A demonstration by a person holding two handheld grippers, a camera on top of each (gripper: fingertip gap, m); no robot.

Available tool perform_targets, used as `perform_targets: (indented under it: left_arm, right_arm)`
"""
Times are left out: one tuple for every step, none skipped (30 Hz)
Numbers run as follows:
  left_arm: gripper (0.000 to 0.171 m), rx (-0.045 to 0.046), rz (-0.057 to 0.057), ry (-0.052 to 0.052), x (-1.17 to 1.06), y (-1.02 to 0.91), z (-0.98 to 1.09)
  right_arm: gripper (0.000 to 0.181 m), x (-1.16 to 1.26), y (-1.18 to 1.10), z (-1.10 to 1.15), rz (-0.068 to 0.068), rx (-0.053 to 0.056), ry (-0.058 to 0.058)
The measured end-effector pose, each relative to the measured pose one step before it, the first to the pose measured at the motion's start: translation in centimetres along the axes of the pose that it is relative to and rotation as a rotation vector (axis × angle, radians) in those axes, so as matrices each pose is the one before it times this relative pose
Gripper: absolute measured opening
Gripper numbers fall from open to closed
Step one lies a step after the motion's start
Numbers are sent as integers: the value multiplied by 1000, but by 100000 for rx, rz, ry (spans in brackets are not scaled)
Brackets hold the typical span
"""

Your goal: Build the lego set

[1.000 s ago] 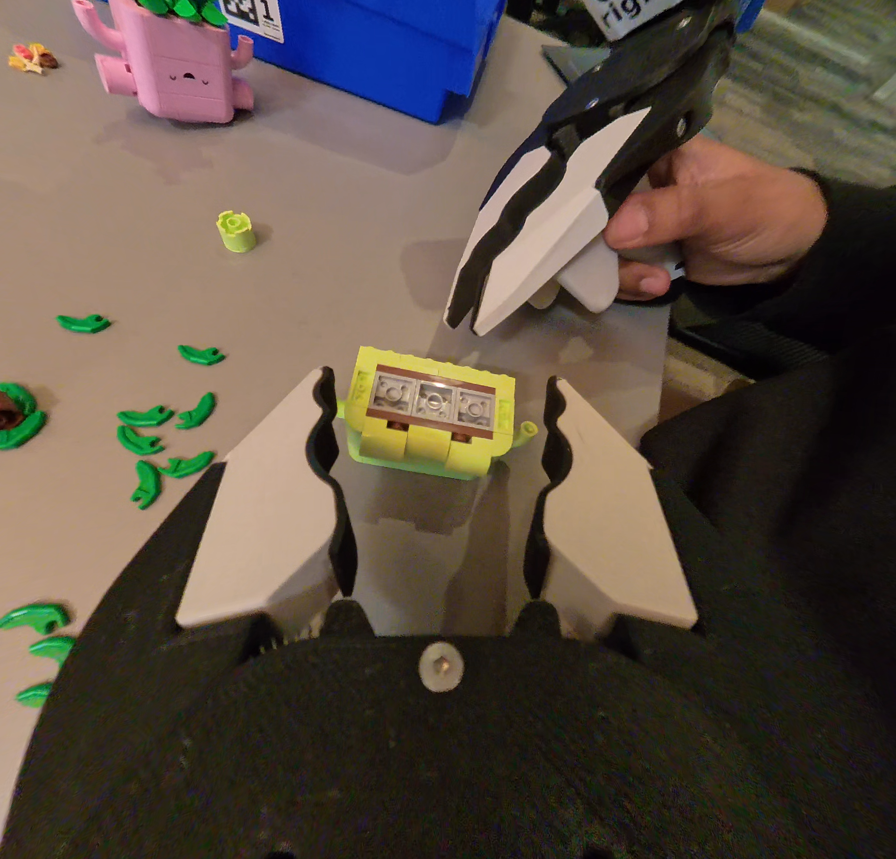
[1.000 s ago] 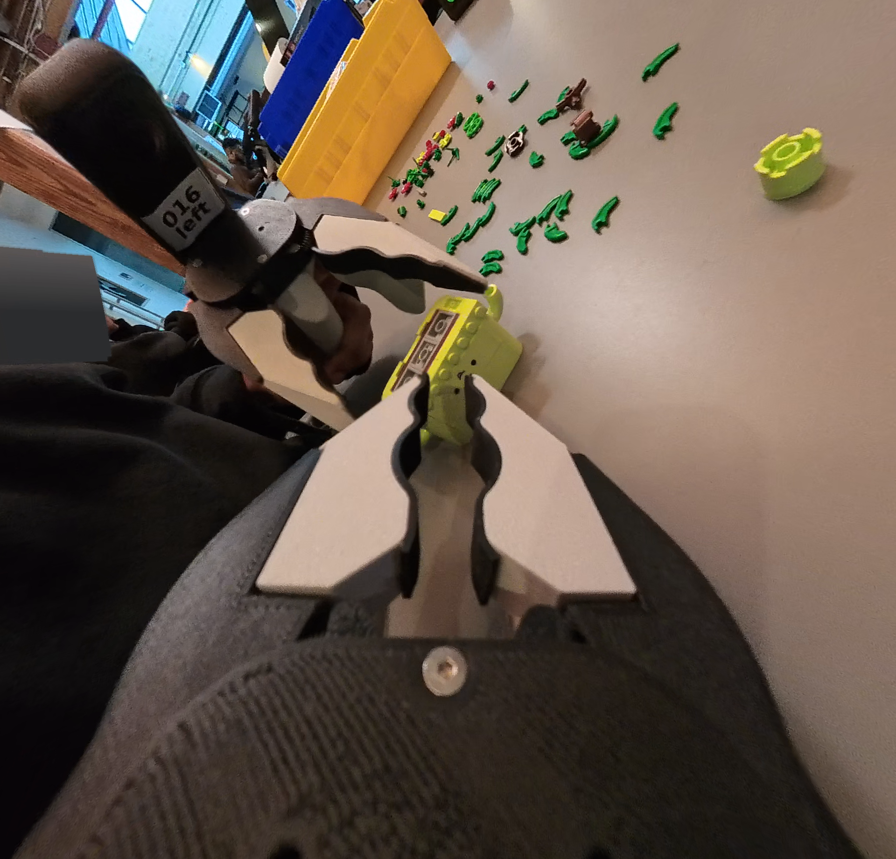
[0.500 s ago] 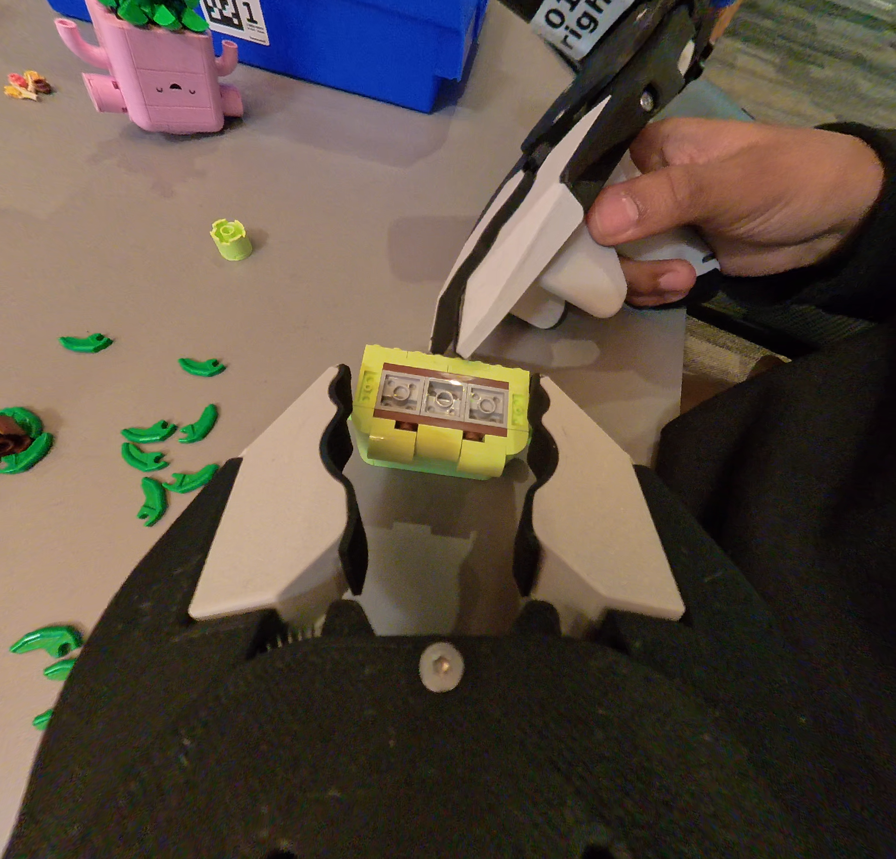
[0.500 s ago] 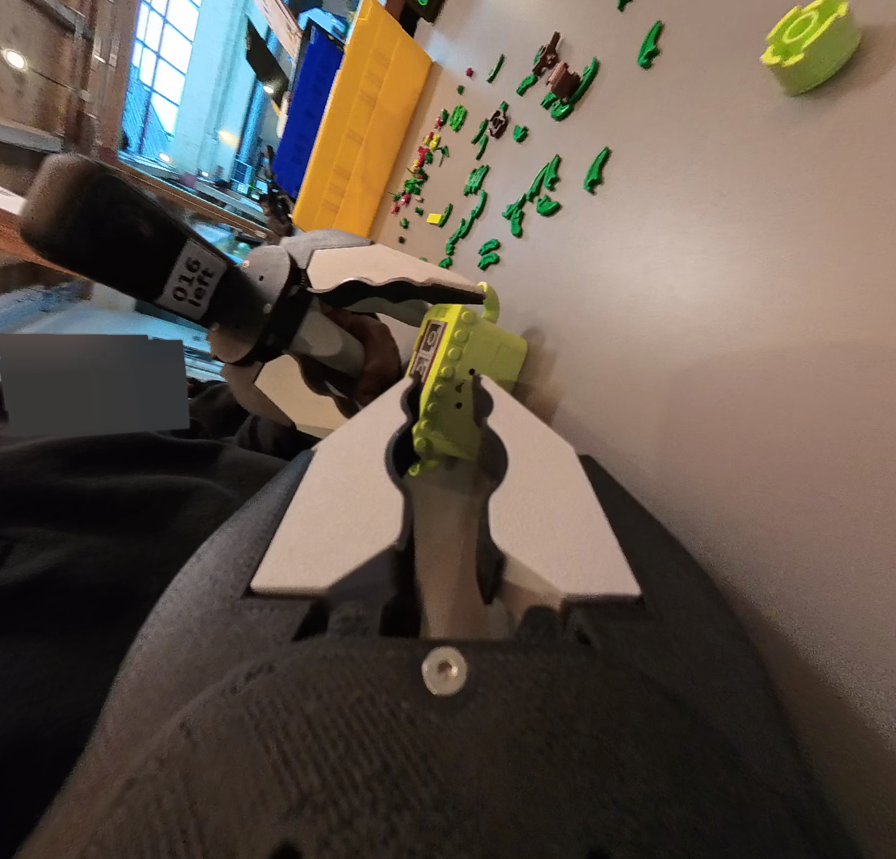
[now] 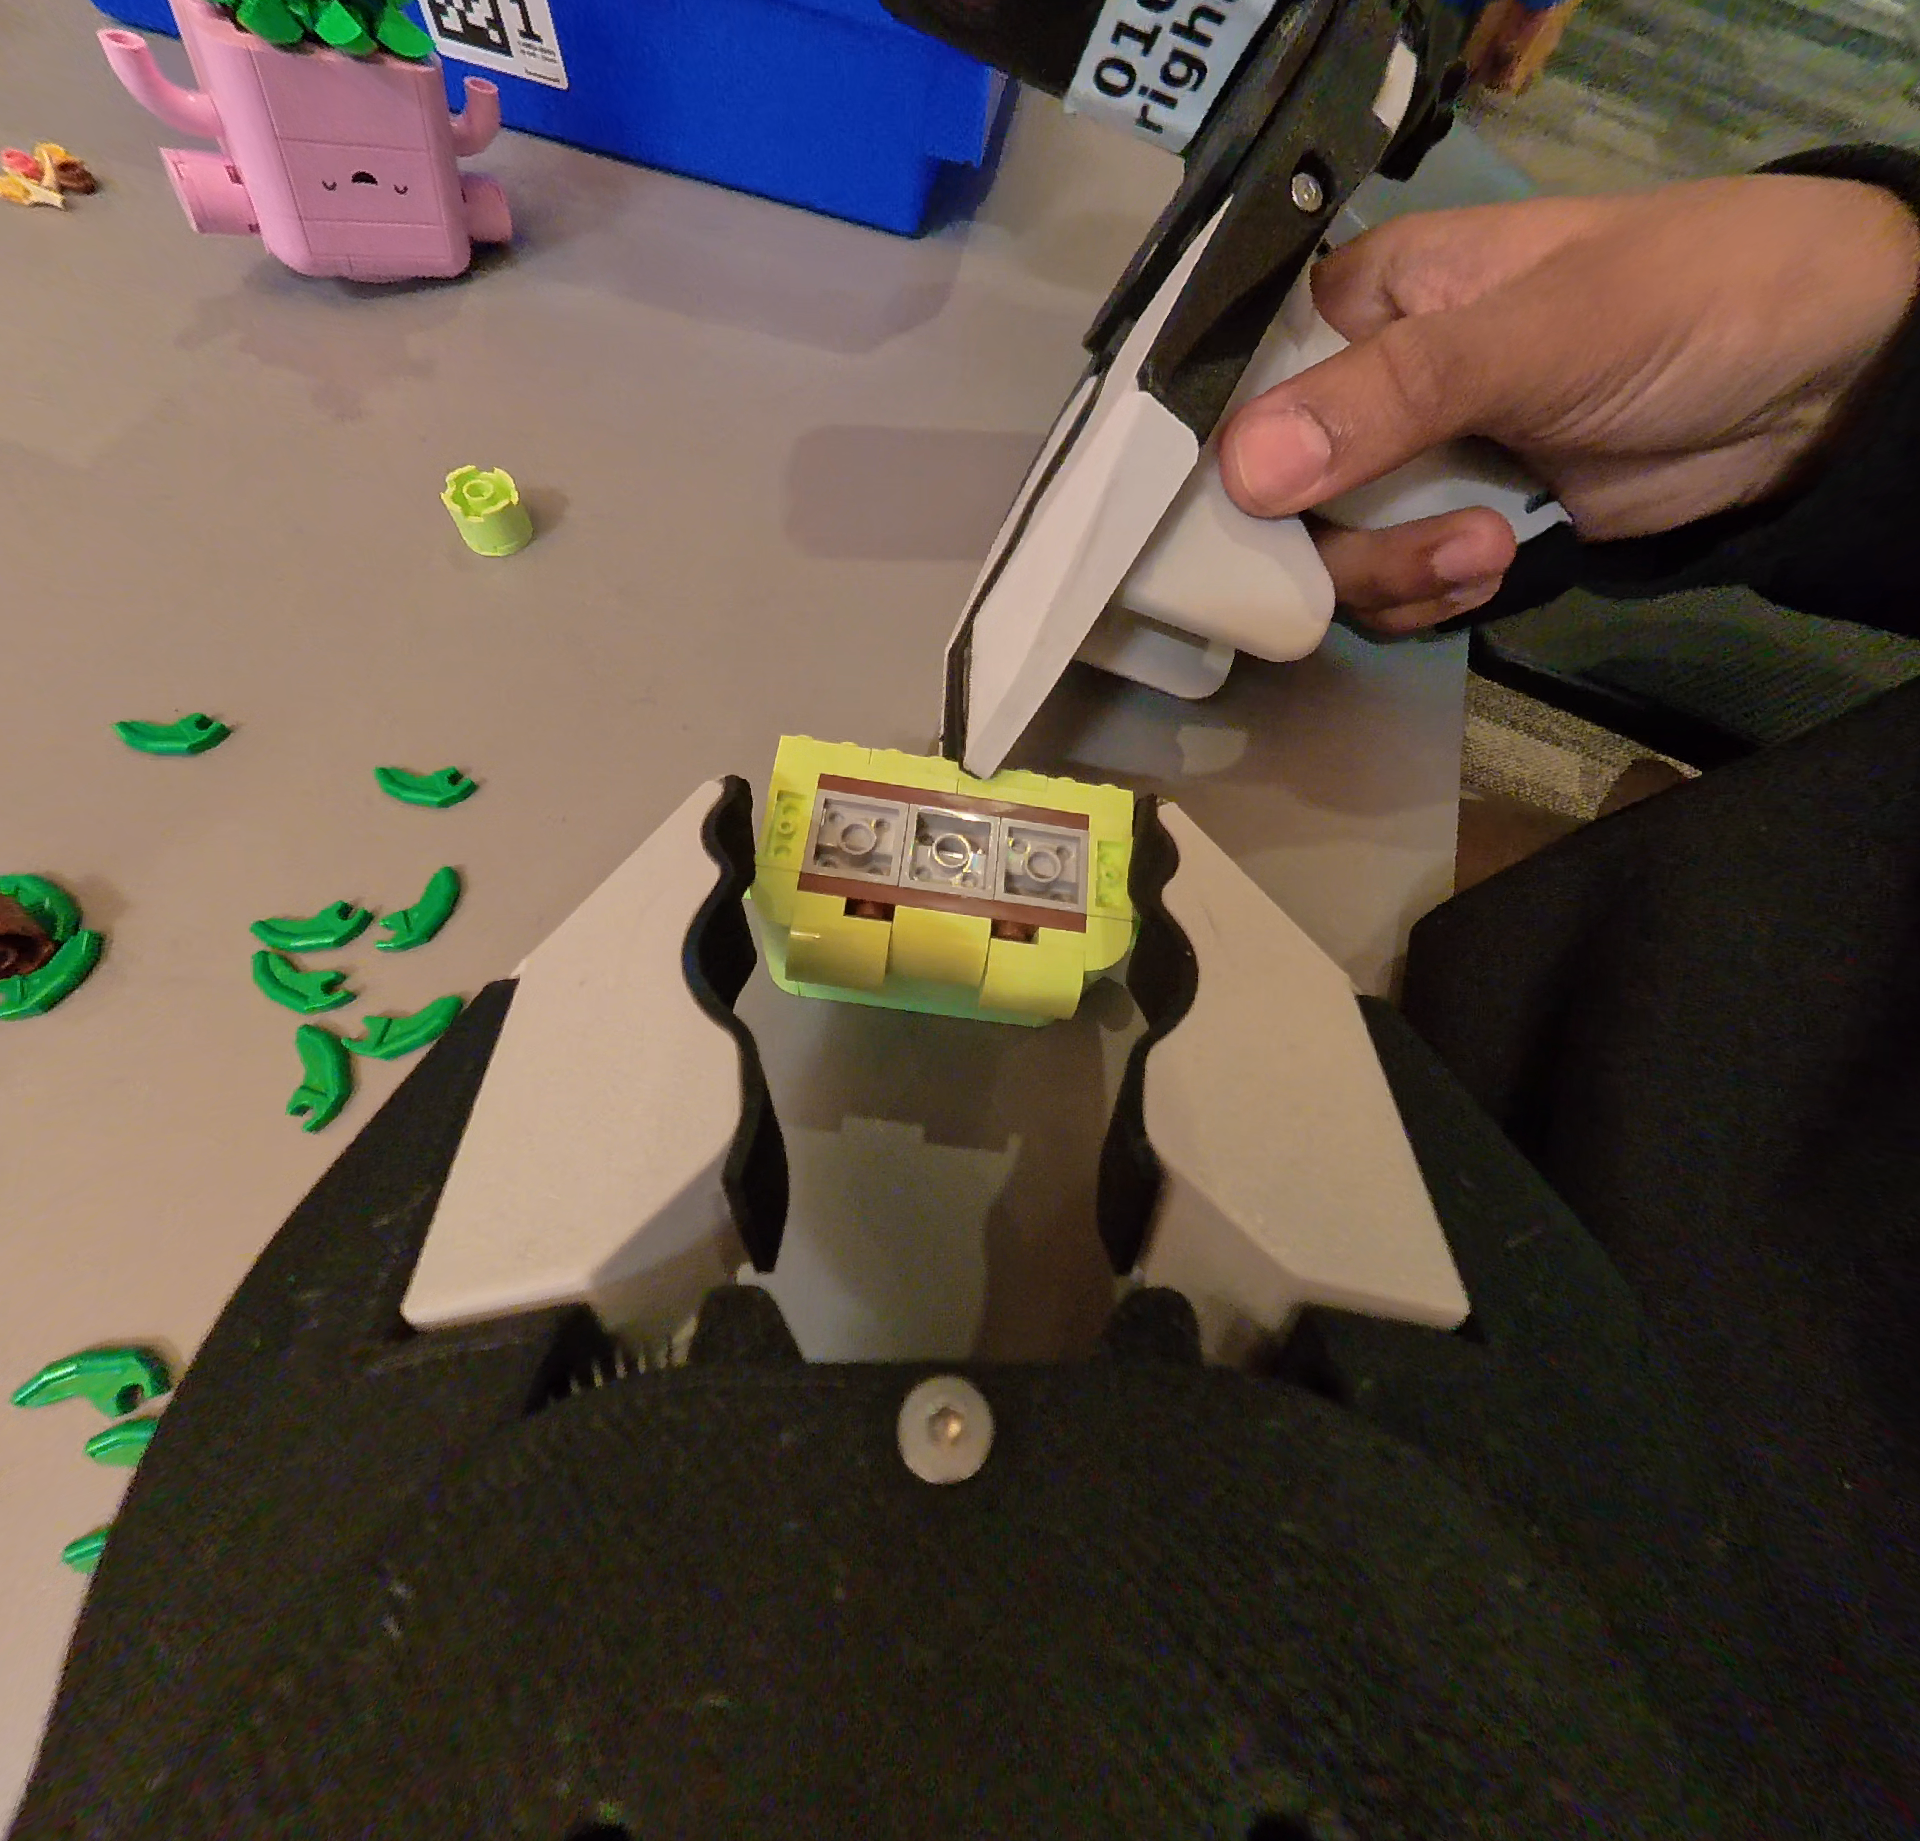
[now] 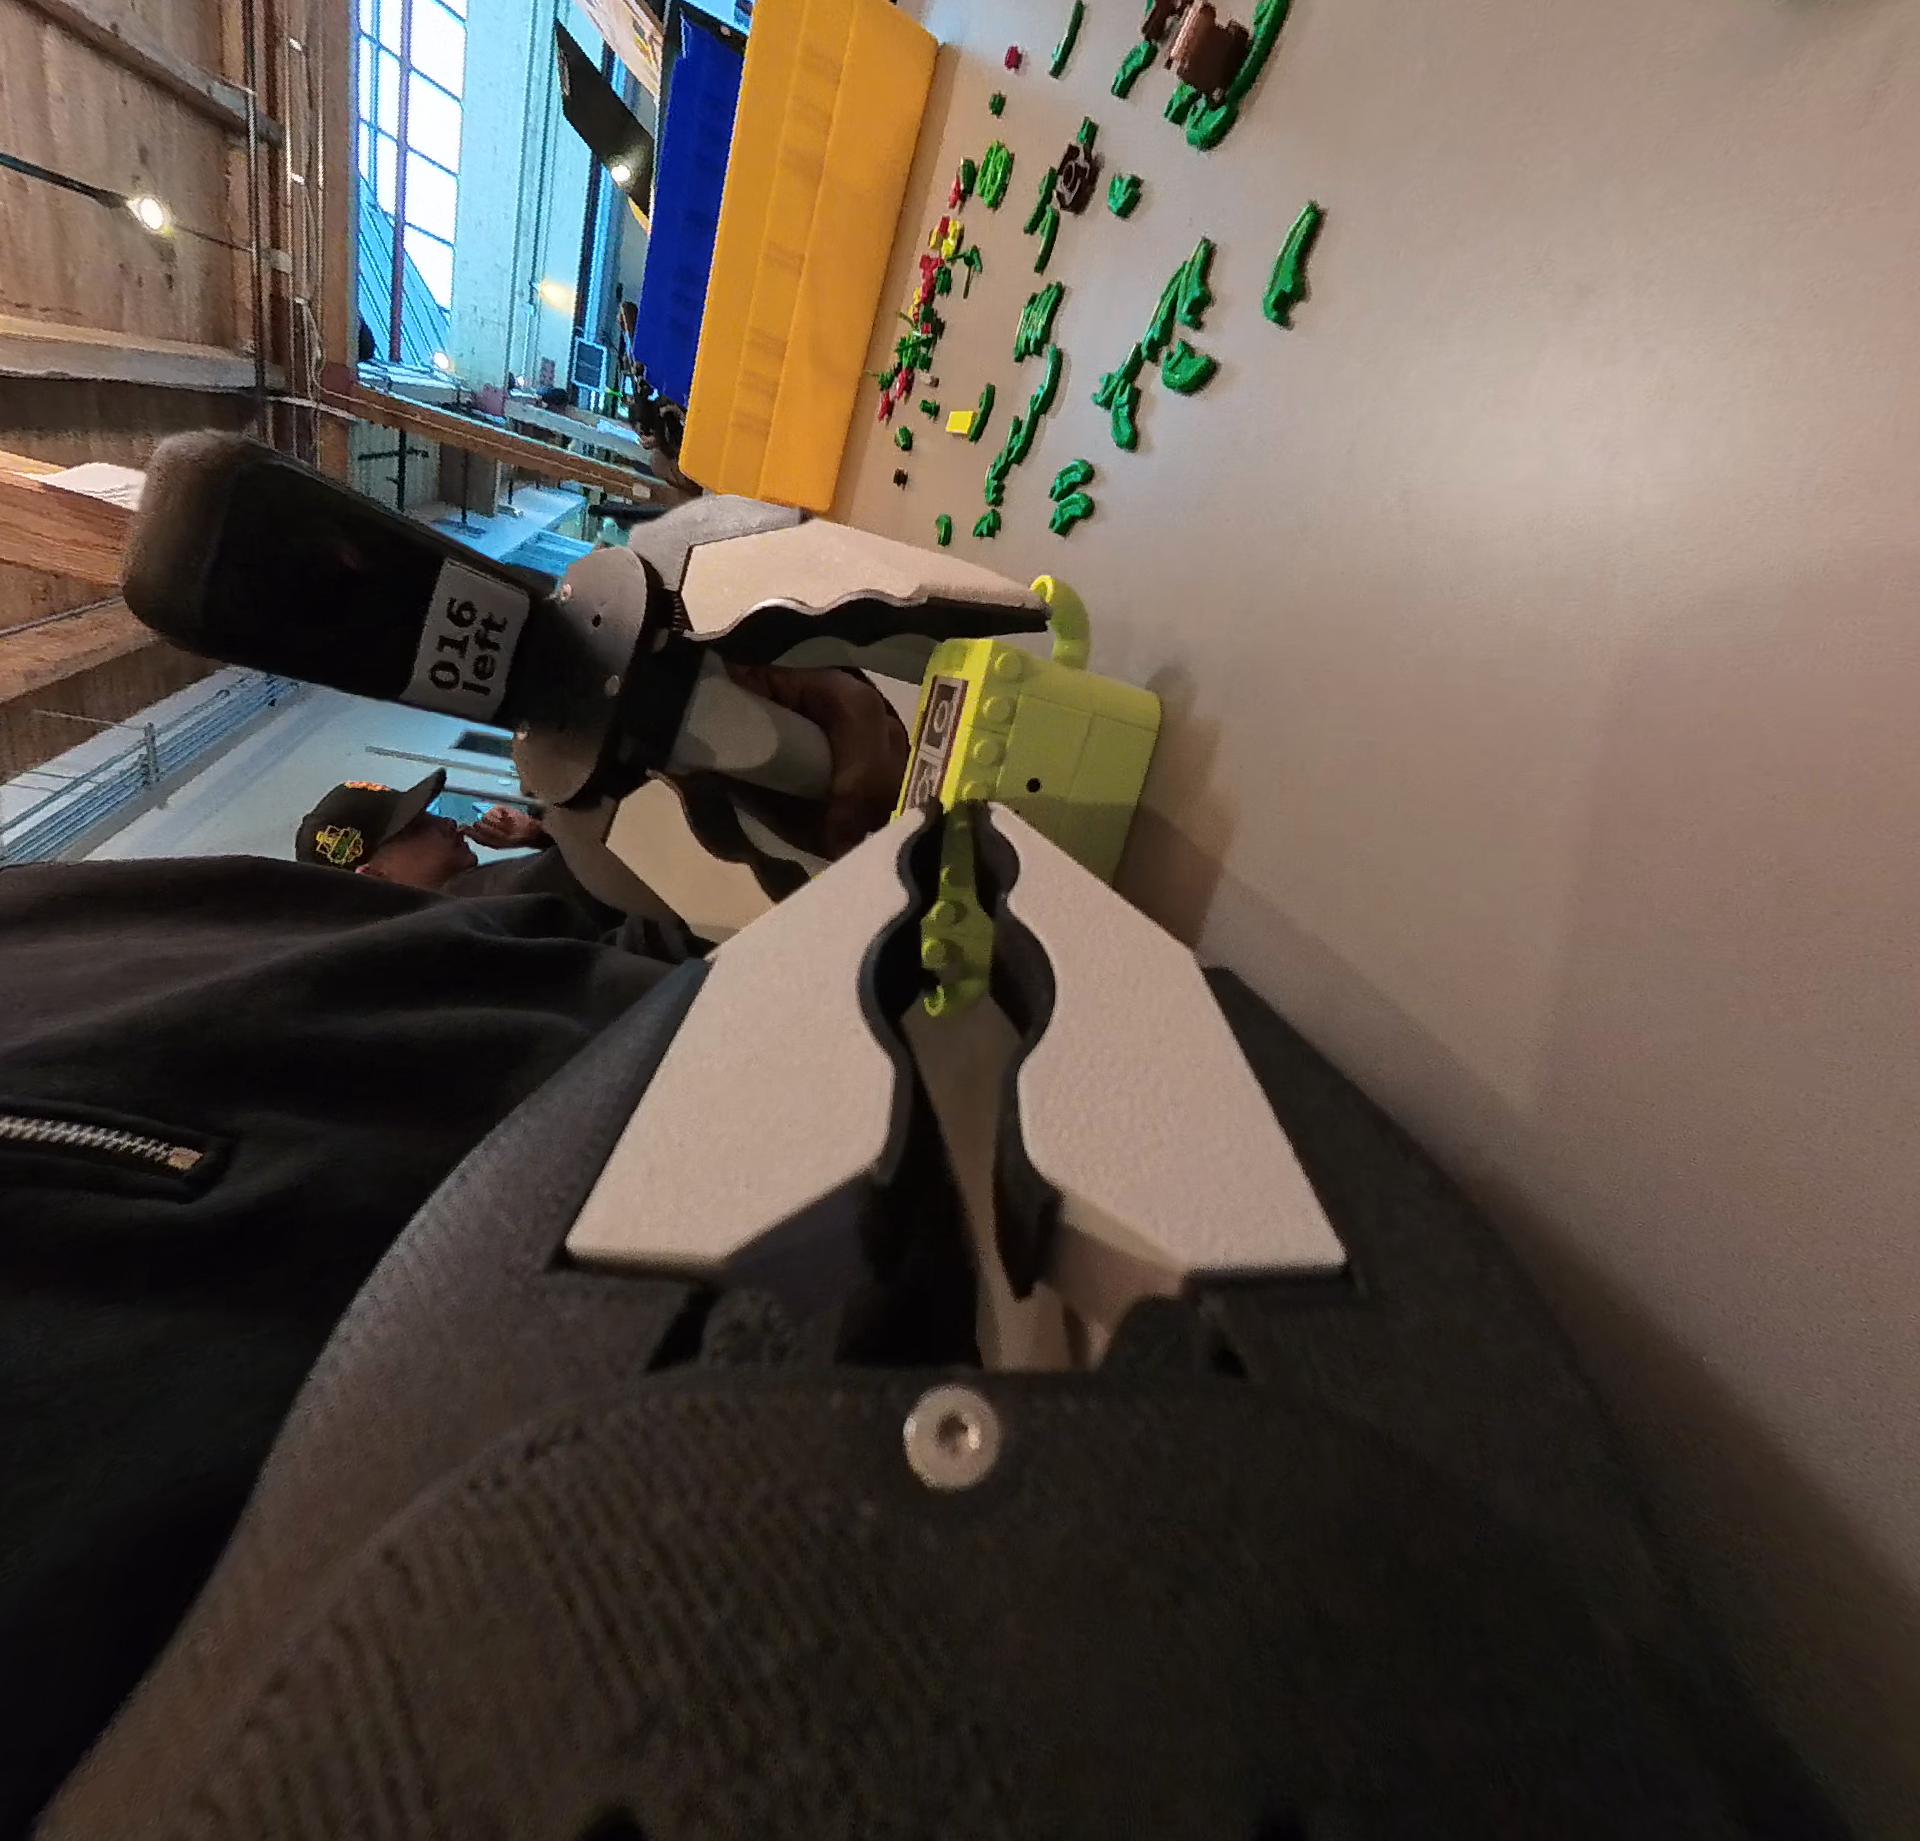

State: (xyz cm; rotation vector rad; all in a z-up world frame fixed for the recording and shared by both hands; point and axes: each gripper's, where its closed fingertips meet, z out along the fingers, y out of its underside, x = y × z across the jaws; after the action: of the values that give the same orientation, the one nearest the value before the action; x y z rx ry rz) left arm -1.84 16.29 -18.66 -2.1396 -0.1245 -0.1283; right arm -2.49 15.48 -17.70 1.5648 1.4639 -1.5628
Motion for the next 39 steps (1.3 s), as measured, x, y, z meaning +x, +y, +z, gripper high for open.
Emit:
perform_targets:
  left_arm:
    - [73,37,-31,-3,0,3,8]
    - [73,1,88,-206,-4,-4,-4]
    - [73,1,147,-244,-15,4,1]
    - [73,-9,21,-66,0,-3,8]
    - [73,4,-38,-11,-9,-2,0]
    - [73,4,39,-93,-6,1,1]
    - [73,-59,167,-125,-8,-5,22]
    - [73,43,96,-100,0,-12,-2]
    - [73,21,-99,-12,-6,7,-16]
    - [73,7,26,-86,-4,0,1]
    - [73,-41,196,-207,-2,0,15]
    - [73,-49,282,-278,-7,0,1]
    - [73,-3,20,-30,4,2,0]
    - [73,-105,-101,164,-1,14,6]
    - [73,91,-135,130,-1,-20,-8]
    - [73,86,-25,46,8,-7,-2]
    - [73,-24,74,-67,-4,-1,7]
    - [73,-10,-33,13,4,1,-1]
    - [73,-12,-3,12,2,2,-1]
    - [73,3,7,-17,-3,0,0]
    - [73,7,36,-64,-2,6,-8]
    - [73,-19,156,-179,-6,1,8]
    - [73,0,315,-374,-4,1,-4]
    - [73,-1,401,-548,-15,8,-12]
    - [73,8,308,-561,-11,15,-6]
    - [73,-24,134,-507,-40,3,7]
    - [73,-50,104,-681,-62,6,5]
    - [73,62,-227,-293,-47,8,-43]
    - [73,210,-961,-99,-65,30,-80]
    - [73,184,-804,-636,-130,27,-88]
    - [73,-41,-527,194,-21,38,-33]
    - [73,-18,-283,350,7,7,-4]
    - [73,-35,-176,319,8,-5,20]
    - [73,4,-92,317,11,-7,0]
    - [73,75,-355,525,16,-3,-7]
    - [73,18,-308,385,16,-12,1]
    - [73,-9,85,82,-4,0,-1]
    - [73,-40,247,149,15,-1,-8]
    - [73,-27,114,406,9,3,-11]
  right_arm:
    - [4,0,4,24,-97,-739,222]
    - [4,-10,-3,16,-161,-637,343]
    - [4,5,-3,9,-508,-654,577]
    - [4,12,9,21,-377,-609,605]
    - [4,34,-7,8,-28,-462,513]
    - [5,76,61,52,242,-716,459]
    - [11,144,174,113,502,-1289,677]
    - [14,71,35,82,360,-388,246]
    - [14,-14,-31,-5,102,186,-100]
    - [13,-31,-26,-18,339,-27,-7]
    - [11,-51,-18,-52,-63,-25,-3]
    - [10,-61,-32,-48,-497,25,-77]
    - [7,-98,-35,-72,-67,30,-659]
    - [4,-80,-42,-61,231,68,-917]
    - [4,-4,-13,13,12,-73,-438]
    - [4,3,8,0,-91,-269,-219]
    - [4,-6,7,-7,-454,-577,316]
    - [4,1,9,16,-1024,-839,871]
    - [4,-8,10,4,-1459,-996,1419]
    - [4,5,3,15,-2126,-1161,2056]
    - [4,2,0,3,-2295,-1342,2500]
    - [4,9,2,-17,-2102,-1315,2668]
    - [4,3,-6,-3,-2126,-1195,2569]
    - [4,3,1,-11,-1899,-1071,2344]
    - [4,9,-19,-15,-1812,-1090,2325]
    - [4,35,-66,-27,-1912,-937,2715]
    - [4,522,-144,-151,-2206,-406,6299]
    - [0,2342,243,-551,-5771,-2683,18040]
    - [0,3270,764,-723,-10919,-4999,22659]
    - [0,475,-117,-438,-328,3702,1550]
    - [0,-956,-329,-497,5705,2430,-9811]
    - [0,-1074,-817,-602,3280,5922,-8388]
    - [0,-696,-886,-537,-1973,6550,-2942]
    - [0,-332,-588,-286,-5239,3609,731]
    - [0,-276,-385,-37,-7141,2249,1632]
    - [0,-229,-177,143,-6771,1254,1820]
    - [0,-252,-70,246,-5076,714,1203]
    - [6,-434,-108,306,-3667,1084,-463]
    - [19,-362,-152,301,-2389,1327,-530]
